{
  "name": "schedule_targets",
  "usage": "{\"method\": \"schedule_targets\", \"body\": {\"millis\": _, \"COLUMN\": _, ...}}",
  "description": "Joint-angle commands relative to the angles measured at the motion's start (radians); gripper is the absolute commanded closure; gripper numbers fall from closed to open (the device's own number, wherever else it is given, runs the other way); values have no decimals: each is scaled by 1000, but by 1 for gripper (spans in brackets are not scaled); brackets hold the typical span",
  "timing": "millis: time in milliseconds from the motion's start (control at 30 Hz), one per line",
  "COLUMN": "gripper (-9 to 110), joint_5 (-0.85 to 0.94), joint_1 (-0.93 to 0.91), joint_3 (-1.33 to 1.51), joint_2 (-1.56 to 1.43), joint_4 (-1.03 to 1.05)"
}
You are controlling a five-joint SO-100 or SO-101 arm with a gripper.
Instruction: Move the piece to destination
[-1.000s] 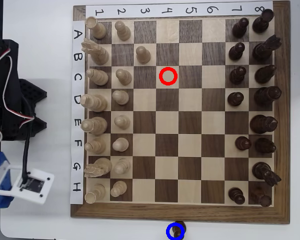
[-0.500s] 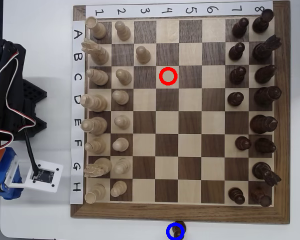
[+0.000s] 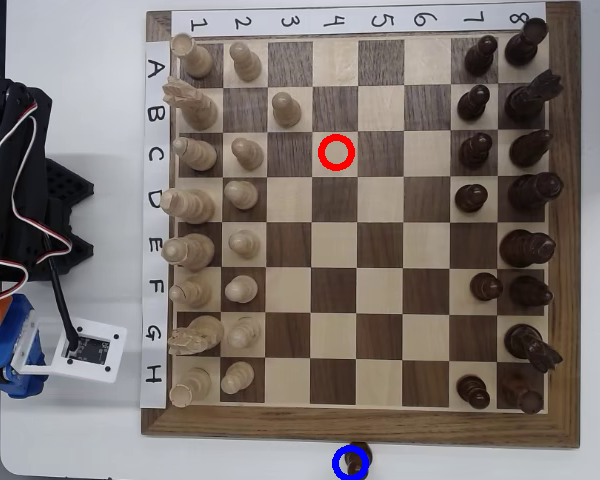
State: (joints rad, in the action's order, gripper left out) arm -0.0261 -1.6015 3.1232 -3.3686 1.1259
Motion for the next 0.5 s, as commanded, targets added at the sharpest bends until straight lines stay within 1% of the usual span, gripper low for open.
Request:
{"method": "schedule_targets", "body": {"millis": 0, "gripper": 100, "joint_5": 17, "joint_1": 6, "joint_3": -3, "joint_2": -57, "joint_4": -17}}
{"method": "schedule_targets", "body": {"millis": 467, "gripper": 101, "joint_5": 14, "joint_1": 2, "joint_3": -3, "joint_2": -57, "joint_4": -17}}
